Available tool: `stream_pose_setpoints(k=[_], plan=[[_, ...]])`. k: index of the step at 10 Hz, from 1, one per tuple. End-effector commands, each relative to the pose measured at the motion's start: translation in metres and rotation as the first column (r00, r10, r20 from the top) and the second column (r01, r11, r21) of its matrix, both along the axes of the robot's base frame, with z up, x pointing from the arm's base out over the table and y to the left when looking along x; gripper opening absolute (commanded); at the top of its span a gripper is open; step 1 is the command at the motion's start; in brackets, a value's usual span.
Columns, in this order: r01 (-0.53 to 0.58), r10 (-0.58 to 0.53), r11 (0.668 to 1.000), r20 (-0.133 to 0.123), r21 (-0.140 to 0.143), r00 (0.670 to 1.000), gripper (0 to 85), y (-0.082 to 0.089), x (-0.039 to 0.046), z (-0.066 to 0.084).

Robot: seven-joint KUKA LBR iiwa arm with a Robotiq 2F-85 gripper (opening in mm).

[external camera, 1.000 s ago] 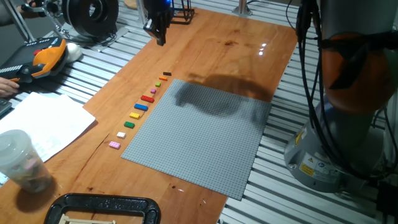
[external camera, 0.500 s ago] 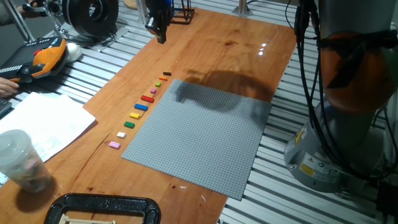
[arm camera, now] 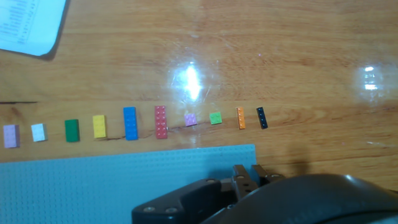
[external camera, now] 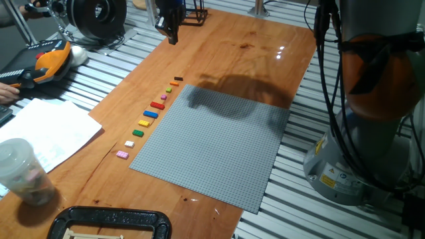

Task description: Build with small Lego blocks

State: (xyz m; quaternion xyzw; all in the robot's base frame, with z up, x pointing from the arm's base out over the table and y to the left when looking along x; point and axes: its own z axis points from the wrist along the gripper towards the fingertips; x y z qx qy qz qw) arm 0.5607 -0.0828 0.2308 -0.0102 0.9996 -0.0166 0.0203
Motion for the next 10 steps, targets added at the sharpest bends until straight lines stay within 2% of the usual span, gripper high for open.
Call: stream_pose_setpoints(k=[1,2,4,5,6,7,8,9,10], plan=[[0.004,-0.004,1.0,0.0,-0.004,1.0,17.0,-0.0004,0.0006,0.0008],[0.002,-0.002,1.0,-0.002,-0.016,1.0,17.0,-0.0008,0.0014,0.003],[0.006,-0.006,1.0,-0.019,-0.019,1.0,17.0,0.0002,0.0006,0.0047],[0.032,-0.032,0.999,-0.024,-0.009,0.999,17.0,0.0002,0.0006,0.0047],[0.07,-0.07,0.997,-0.016,-0.01,0.997,17.0,0.0002,0.0006,0.0047],[0.101,-0.101,0.995,-0.007,-0.025,0.995,17.0,0.0002,0.0006,0.0047],[0.115,-0.115,0.993,-0.009,-0.027,0.993,17.0,0.0002,0.0006,0.0047],[0.099,-0.099,0.995,0.005,-0.024,0.995,17.0,0.0002,0.0006,0.0047],[0.106,-0.106,0.994,0.005,-0.019,0.994,17.0,0.0002,0.0006,0.0047]])
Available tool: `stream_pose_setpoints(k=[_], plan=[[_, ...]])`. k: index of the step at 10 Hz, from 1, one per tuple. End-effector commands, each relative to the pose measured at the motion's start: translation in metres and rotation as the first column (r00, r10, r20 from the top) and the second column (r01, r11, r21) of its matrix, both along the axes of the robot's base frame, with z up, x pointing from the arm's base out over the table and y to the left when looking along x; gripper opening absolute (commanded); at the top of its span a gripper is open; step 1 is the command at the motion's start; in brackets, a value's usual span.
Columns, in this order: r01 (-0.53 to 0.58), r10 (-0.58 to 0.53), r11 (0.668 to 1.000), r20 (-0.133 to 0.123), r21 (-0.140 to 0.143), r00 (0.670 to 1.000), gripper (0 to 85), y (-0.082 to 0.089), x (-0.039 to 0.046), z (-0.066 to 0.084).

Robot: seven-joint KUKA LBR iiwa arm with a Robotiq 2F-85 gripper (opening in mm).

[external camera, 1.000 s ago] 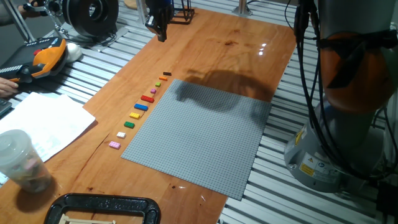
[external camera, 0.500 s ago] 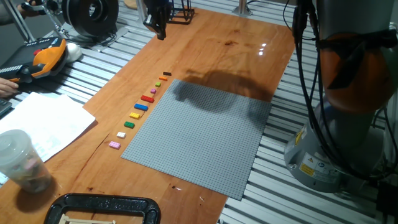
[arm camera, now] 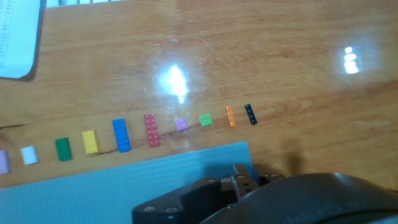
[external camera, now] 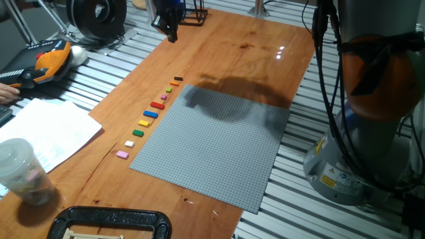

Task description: Build with small Lego blocks

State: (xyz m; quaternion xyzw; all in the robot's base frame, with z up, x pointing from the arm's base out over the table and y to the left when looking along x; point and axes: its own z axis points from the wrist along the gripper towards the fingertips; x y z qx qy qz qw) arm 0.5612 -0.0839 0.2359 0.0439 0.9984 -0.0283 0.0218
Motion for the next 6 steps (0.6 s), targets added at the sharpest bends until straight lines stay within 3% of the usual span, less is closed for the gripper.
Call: stream_pose_setpoints(k=[1,4,6], plan=[[-0.004,0.004,1.0,-0.002,-0.007,1.0,17.0,0.001,0.0002,0.0],[-0.026,0.025,0.999,-0.017,-0.039,1.0,17.0,0.001,0.0002,0.0],[-0.053,0.053,0.998,-0.02,-0.022,0.998,17.0,-0.006,0.0111,-0.012]])
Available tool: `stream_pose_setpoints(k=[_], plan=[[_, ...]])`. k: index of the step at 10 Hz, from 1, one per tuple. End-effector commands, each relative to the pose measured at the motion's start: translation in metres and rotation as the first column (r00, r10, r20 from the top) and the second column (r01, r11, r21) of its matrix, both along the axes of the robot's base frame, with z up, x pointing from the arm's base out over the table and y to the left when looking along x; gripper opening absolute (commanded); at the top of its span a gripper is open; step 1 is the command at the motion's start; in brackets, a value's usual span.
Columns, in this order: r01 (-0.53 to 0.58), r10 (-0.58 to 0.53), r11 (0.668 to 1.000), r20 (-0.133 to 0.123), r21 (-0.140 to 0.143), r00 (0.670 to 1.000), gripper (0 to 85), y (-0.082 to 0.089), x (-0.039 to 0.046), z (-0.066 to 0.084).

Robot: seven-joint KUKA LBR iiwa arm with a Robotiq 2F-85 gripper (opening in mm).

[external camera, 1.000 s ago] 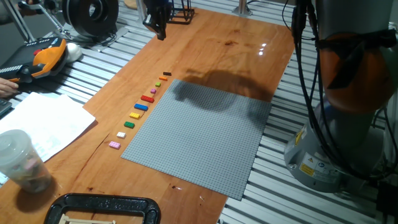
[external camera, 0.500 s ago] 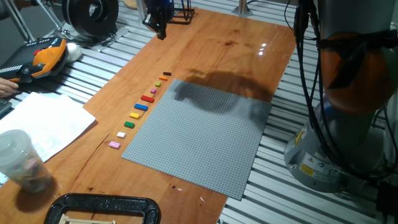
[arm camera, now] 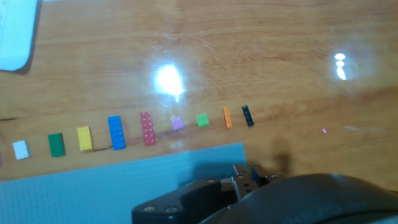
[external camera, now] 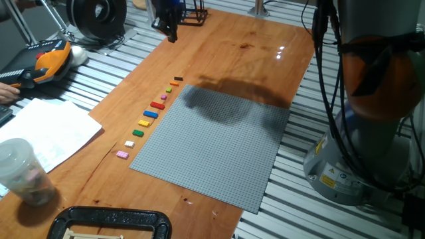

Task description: Build with small Lego blocks

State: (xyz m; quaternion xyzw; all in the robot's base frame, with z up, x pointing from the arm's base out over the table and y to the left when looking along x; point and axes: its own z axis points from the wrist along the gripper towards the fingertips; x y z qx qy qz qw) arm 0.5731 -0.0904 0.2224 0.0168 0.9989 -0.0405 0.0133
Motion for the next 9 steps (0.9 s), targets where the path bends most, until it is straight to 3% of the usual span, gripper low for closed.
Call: stream_pose_setpoints(k=[1,7,9], plan=[[-0.009,0.009,1.0,-0.001,-0.006,1.0,17.0,-0.001,0.0057,-0.006],[-0.083,0.084,0.996,-0.052,0.011,0.995,17.0,-0.02,0.0305,-0.048],[-0.109,0.109,0.994,-0.049,0.004,0.993,17.0,-0.021,0.0351,-0.061]])
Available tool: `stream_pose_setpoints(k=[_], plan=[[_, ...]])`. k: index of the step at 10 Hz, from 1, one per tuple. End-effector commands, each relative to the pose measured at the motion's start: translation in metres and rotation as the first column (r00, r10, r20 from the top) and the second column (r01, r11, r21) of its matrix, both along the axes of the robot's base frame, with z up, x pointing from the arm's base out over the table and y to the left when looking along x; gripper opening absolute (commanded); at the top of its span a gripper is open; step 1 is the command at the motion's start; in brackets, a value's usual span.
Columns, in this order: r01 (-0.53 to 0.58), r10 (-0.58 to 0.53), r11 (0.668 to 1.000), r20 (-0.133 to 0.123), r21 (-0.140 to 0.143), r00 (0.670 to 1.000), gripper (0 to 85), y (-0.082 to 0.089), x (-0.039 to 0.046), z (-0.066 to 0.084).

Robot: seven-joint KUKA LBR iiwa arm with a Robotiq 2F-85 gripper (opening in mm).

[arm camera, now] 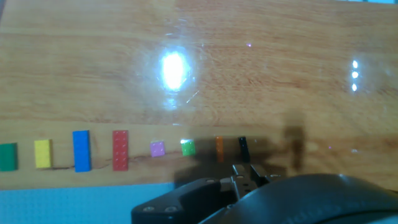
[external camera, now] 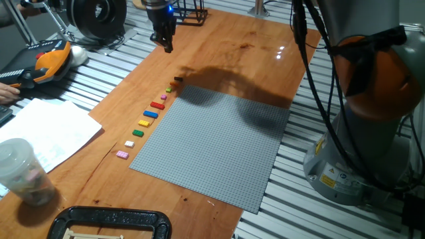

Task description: Build with small Lego blocks

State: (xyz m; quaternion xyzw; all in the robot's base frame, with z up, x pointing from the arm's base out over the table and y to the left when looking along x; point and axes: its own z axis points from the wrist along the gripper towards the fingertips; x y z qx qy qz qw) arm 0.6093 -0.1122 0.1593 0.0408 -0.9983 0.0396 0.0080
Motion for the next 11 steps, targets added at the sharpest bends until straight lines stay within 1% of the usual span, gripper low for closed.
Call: stream_pose_setpoints(k=[1,2,5,9,10,11], plan=[[-0.009,0.009,1.0,0.002,0.002,1.0,17.0,-0.002,0.0011,-0.005],[-0.023,0.023,1.0,0.004,0.002,1.0,17.0,-0.005,0.0018,-0.011],[-0.036,0.036,0.999,0.014,0.015,0.999,17.0,-0.013,0.0033,-0.028],[-0.057,0.056,0.998,0.031,0.03,0.998,17.0,-0.018,0.0056,-0.052],[-0.064,0.063,0.998,0.037,0.023,0.997,34.0,-0.019,0.0055,-0.056],[-0.067,0.066,0.997,0.039,0.024,0.997,34.0,-0.019,0.0052,-0.06]])
